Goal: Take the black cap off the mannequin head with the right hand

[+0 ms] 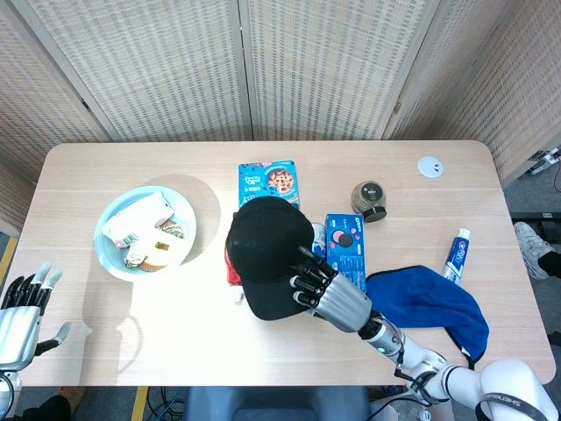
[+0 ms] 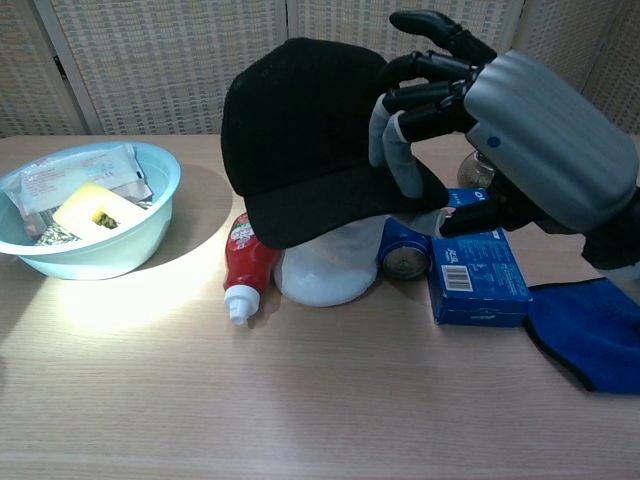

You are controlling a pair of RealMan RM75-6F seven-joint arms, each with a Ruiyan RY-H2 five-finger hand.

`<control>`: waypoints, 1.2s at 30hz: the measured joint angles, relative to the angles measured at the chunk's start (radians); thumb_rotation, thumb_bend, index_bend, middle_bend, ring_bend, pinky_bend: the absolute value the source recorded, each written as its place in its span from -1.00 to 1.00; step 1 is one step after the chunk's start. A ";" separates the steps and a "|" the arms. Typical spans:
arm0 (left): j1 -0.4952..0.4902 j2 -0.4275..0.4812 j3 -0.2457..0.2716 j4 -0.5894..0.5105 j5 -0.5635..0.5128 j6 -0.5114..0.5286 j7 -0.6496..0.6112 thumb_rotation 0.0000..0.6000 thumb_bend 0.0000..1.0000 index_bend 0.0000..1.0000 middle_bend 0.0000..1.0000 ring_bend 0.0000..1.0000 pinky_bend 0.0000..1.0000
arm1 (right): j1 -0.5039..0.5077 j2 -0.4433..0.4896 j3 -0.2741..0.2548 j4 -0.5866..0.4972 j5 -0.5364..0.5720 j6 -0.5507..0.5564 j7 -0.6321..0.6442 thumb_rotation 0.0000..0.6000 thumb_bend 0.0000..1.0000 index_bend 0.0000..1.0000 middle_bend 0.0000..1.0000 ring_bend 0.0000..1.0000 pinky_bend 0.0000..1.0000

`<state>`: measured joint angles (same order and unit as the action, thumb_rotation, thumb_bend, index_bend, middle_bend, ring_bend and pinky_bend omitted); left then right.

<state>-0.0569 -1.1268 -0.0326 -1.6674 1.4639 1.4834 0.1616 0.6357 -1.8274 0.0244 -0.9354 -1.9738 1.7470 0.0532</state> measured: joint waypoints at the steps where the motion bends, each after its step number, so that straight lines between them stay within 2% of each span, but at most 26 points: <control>1: -0.001 0.000 0.000 0.000 -0.001 -0.001 0.000 1.00 -0.51 -0.92 -0.97 -0.84 -0.94 | 0.002 0.000 0.001 0.000 -0.001 0.002 -0.002 1.00 -0.01 1.00 0.06 -0.46 -0.91; 11: 0.000 -0.004 0.002 0.008 -0.003 -0.002 -0.010 1.00 -0.51 -0.92 -0.97 -0.84 -0.94 | 0.016 0.027 0.024 -0.055 0.015 0.003 -0.019 1.00 -0.01 1.00 0.12 -0.40 -0.87; 29: -0.003 -0.006 0.003 0.006 -0.008 -0.008 -0.003 1.00 -0.51 -0.92 -0.97 -0.84 -0.94 | 0.087 0.083 0.127 -0.138 0.062 -0.016 -0.024 1.00 -0.01 1.00 0.15 -0.36 -0.85; 36: -0.002 -0.004 0.002 0.003 -0.012 -0.007 -0.001 1.00 -0.51 -0.92 -0.97 -0.84 -0.94 | 0.123 0.103 0.185 -0.159 0.075 -0.004 -0.025 1.00 -0.01 1.00 0.15 -0.36 -0.85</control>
<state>-0.0591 -1.1311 -0.0309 -1.6639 1.4515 1.4762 0.1606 0.7586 -1.7243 0.2091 -1.0945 -1.8984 1.7433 0.0280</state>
